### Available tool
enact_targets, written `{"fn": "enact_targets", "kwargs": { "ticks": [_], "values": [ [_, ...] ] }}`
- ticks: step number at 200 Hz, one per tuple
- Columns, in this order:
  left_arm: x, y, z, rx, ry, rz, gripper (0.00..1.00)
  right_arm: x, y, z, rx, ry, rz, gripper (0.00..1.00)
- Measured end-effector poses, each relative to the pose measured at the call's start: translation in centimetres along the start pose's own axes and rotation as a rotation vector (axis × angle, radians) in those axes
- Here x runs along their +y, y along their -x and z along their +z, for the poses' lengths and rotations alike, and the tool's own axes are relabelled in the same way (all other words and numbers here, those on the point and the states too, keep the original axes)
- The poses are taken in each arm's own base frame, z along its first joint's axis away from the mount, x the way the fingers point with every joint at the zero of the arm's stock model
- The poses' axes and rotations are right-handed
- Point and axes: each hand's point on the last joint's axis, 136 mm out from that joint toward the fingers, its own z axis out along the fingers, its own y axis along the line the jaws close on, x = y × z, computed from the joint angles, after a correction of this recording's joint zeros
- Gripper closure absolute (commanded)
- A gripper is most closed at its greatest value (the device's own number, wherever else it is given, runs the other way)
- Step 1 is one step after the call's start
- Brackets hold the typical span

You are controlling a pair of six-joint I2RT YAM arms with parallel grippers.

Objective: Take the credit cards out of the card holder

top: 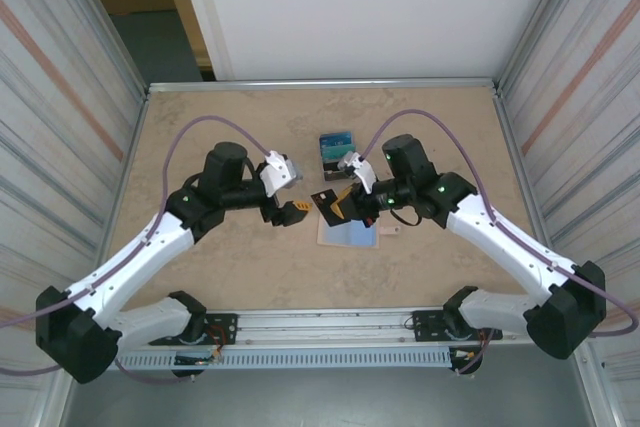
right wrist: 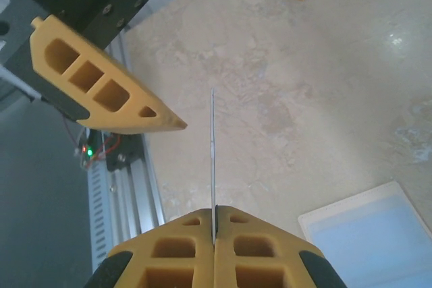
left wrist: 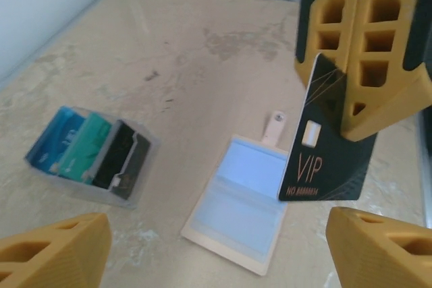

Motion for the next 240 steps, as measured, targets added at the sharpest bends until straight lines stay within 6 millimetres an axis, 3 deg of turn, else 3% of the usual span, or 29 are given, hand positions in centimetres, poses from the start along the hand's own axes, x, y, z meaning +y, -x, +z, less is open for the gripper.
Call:
{"fn": "enact_targets", "kwargs": {
  "ticks": [33,72,87,121,147,171,197,240],
  "values": [
    [-1.4,0.5,0.7,0.008,-0.127,0.034,0.40,0.1,0.0,0.3,0.045,0.015,-0.044,0.97],
    [-3.2,0.7,1.0,0.022,-0.230,0.081,0.65,0.1,-0.1,0.4,0.086,0.028,-0.070,0.97],
    [-4.0,0.5,1.3,0.032,-0.261,0.089,0.68,0.2,0.1,0.4,0.095,0.034,-0.080,0.97],
    [-4.4,-0.1,1.7,0.052,-0.289,0.085,0.98,0.2,-0.8,0.7,0.141,0.053,-0.071,0.97],
    [-4.5,-0.2,1.8,0.055,-0.295,0.081,1.00,0.0,-1.0,0.7,0.150,0.051,-0.081,0.92],
    [-4.4,-0.1,1.8,0.053,-0.290,0.079,1.00,-0.3,-0.8,0.7,0.143,0.038,-0.078,0.70],
    [-3.6,-0.2,2.3,0.043,-0.229,0.091,1.00,-1.8,0.3,0.0,0.075,-0.012,-0.040,0.53],
    [-1.8,-1.7,1.5,0.018,-0.031,0.024,1.00,-4.9,0.5,-2.4,-0.087,-0.154,0.067,0.43]
  ]
}}
